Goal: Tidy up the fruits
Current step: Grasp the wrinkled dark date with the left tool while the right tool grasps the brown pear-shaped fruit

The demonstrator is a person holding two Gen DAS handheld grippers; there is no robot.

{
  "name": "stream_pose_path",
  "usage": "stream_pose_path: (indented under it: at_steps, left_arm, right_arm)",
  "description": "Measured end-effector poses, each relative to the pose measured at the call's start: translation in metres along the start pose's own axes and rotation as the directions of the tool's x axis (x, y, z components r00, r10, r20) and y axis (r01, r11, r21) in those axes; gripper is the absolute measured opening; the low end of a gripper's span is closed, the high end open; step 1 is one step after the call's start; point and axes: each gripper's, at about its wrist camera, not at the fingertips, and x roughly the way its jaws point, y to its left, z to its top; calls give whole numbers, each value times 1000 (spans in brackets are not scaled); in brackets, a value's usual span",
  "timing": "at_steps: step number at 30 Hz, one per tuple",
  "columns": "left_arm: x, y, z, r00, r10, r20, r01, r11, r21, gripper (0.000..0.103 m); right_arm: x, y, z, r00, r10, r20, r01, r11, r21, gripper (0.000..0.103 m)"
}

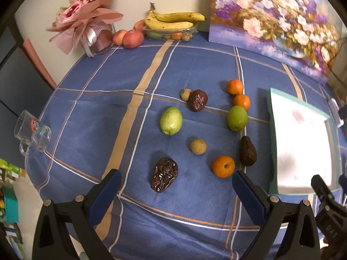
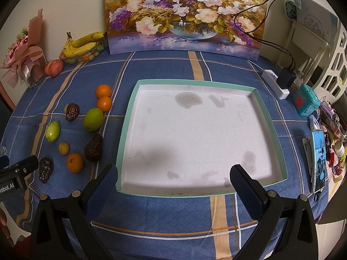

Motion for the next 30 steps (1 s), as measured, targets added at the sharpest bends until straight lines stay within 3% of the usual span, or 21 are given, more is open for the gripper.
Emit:
stream_pose_path:
  at_steps: [9, 13, 19, 22, 30]
  left_arm:
    - [-7, 22, 8, 993, -17, 113, 28, 995, -97, 103]
    - [-6, 34, 12, 987, -49, 154, 69, 990, -126, 103]
    - [7, 47, 12, 995, -66, 80, 79, 984, -162, 103]
    - [14, 53, 9, 995, -90, 51, 98, 975, -198, 103]
    - [32, 56, 5, 998, -62, -21, 56, 974, -218, 102]
  right_arm:
    - [-9, 3, 11, 996, 65, 61, -66, 998, 13, 103]
    - [-11, 7, 18, 986, 141, 94, -144, 989, 25, 103]
    - [-7, 17, 30, 971, 228, 67, -231, 972, 34, 103]
    - [-9, 23, 36, 954, 289, 78, -292, 956, 32, 103]
    - [-11, 45, 54, 932, 351, 93, -349, 936, -36, 102]
